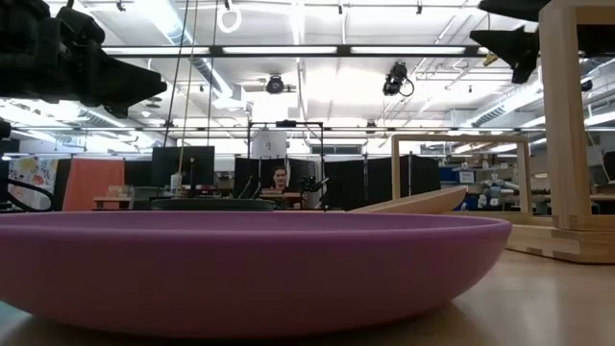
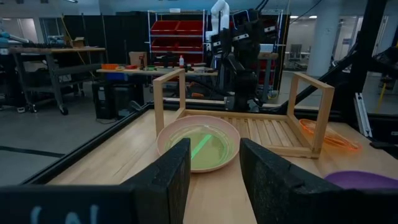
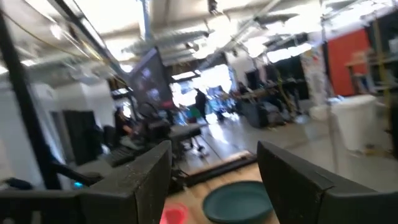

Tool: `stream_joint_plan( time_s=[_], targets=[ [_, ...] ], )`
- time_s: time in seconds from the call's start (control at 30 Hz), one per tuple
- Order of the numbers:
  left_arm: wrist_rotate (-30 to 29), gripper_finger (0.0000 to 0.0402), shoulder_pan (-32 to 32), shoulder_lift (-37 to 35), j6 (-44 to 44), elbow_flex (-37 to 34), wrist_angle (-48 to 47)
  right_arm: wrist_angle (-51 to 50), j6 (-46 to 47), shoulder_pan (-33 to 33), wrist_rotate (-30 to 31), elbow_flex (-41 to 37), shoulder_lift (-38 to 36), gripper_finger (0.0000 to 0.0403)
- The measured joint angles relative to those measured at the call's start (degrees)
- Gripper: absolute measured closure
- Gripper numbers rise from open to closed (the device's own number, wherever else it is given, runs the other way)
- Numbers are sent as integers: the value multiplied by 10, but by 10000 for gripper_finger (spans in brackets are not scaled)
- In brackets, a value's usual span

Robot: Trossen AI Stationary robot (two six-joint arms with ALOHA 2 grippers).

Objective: Place and stack plates onto a shelf
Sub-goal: Put the green plate on the shelf

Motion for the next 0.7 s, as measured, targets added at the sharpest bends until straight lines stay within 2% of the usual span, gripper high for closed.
stream_joint_plan(
  time_s=[0.13, 0.33, 0.53, 0.7],
  targets=[
    [0, 257, 0, 0, 0, 0, 0, -43, 15, 0, 42, 68, 77, 161],
    [0, 257, 0, 0, 0, 0, 0, -211, 94, -13, 109, 197, 192, 161],
    [0, 257, 0, 0, 0, 0, 0, -373, 197, -58, 105, 324, 298, 161],
    [0, 257, 0, 0, 0, 0, 0, -497, 247, -111, 52, 421, 380, 161]
  ],
)
